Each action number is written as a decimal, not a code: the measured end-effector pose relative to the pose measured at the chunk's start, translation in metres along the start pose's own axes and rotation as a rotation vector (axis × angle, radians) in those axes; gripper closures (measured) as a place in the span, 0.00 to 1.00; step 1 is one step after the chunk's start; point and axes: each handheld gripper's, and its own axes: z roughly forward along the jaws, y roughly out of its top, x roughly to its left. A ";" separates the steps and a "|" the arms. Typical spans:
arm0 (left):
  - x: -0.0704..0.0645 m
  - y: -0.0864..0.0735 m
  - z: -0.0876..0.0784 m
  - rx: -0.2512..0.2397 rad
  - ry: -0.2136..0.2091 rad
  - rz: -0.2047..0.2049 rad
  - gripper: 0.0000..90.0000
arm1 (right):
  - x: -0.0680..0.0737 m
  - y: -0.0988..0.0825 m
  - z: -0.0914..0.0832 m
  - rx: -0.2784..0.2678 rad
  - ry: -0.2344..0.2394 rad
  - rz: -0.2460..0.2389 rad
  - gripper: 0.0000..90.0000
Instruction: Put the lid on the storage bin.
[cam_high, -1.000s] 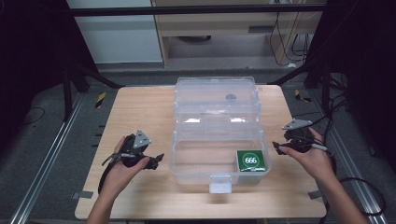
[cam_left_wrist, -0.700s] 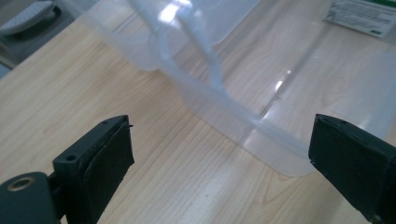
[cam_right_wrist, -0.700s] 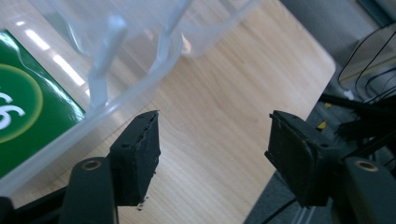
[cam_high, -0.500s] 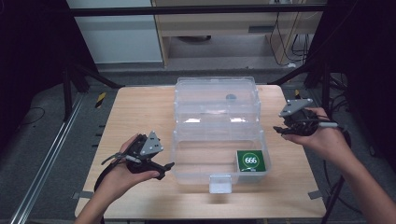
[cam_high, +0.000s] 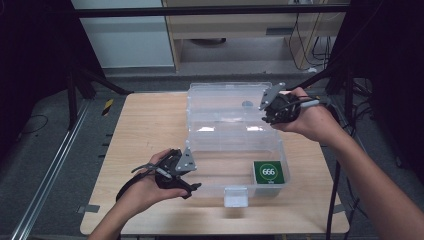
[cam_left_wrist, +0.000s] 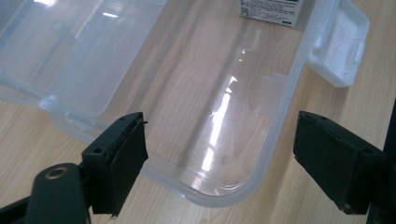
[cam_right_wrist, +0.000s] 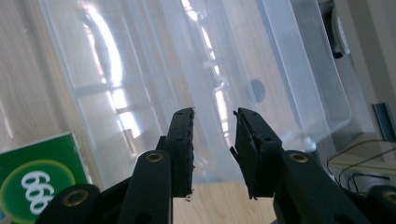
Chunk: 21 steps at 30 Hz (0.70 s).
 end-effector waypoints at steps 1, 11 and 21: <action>-0.001 0.001 0.001 -0.001 -0.005 0.002 0.18 | -0.001 0.002 0.002 0.006 0.001 -0.014 0.74; -0.008 0.011 0.015 0.063 -0.051 0.070 0.21 | -0.005 0.012 0.026 0.089 0.051 -0.083 0.71; -0.013 0.006 0.024 0.101 -0.084 0.089 0.32 | -0.006 0.015 0.039 0.124 0.088 -0.130 0.79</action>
